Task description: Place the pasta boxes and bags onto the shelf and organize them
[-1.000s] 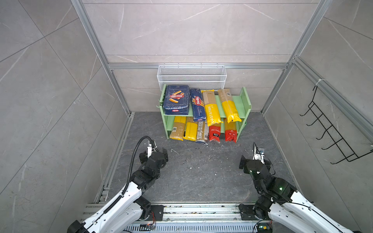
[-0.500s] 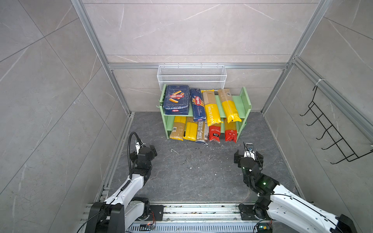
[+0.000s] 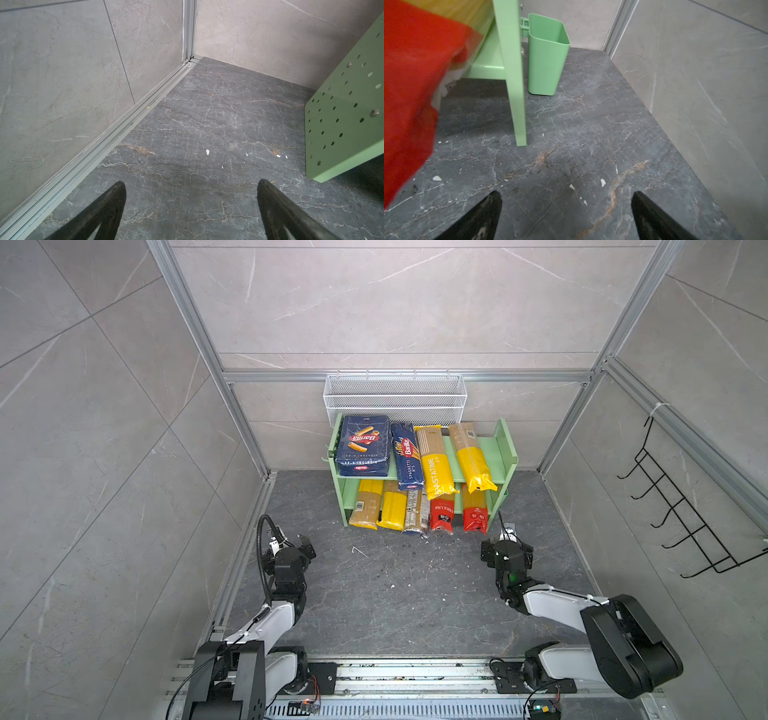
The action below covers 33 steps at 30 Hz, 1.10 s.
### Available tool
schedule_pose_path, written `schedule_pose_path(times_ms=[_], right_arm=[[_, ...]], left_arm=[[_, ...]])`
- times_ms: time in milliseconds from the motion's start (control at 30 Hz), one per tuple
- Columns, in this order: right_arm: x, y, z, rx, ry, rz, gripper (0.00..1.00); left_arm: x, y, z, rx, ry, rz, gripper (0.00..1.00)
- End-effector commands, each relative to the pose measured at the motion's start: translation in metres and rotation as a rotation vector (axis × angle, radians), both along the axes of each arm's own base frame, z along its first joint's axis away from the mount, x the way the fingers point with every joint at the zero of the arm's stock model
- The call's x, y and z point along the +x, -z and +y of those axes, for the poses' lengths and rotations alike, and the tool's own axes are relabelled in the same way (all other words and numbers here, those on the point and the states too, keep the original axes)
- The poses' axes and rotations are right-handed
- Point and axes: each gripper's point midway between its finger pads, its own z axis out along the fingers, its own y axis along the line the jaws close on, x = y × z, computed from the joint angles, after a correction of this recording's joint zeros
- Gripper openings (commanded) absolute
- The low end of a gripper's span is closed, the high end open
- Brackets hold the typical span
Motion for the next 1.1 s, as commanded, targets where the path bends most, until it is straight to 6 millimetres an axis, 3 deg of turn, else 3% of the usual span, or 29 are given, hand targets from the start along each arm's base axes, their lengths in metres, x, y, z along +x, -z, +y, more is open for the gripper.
schedule_pose_path(times_ms=[0,167,300,400,433,533,567,833,1067], right_arm=[[0.015,-0.021,0.007,0.035,-0.045,-0.076,0.99],[0.018,-0.019,0.009,0.061,-0.089,-0.068,0.99],[0.016,-0.018,0.008,0.049,-0.108,-0.095,0.99],[0.020,-0.019,0.008,0.043,-0.127,-0.218,0.99],[0.019,-0.015,0.007,0.063,-0.125,-0.175,0.99],[0.022,-0.009,0.006,0.087,-0.143,-0.159,0.99],[0.023,0.002,0.009,0.092,-0.158,-0.125,0.99],[0.029,0.003,-0.003,0.147,-0.137,-0.124,0.99],[0.031,0.004,0.004,0.154,-0.185,-0.110,1.00]], left_arm=[[0.007,-0.023,0.006,0.043,-0.021,-0.073,1.00],[0.011,0.000,0.009,0.104,-0.022,0.013,0.99],[0.017,0.008,0.003,0.135,0.010,0.001,1.00],[0.029,0.019,-0.028,0.241,0.121,0.007,1.00],[0.032,0.015,-0.033,0.288,0.125,-0.017,1.00],[0.027,0.020,-0.035,0.239,0.139,0.018,1.00],[0.028,0.019,-0.033,0.254,0.129,0.008,1.00],[0.031,0.020,-0.033,0.236,0.146,0.020,1.00],[0.046,0.042,-0.058,0.097,0.449,0.076,0.99]])
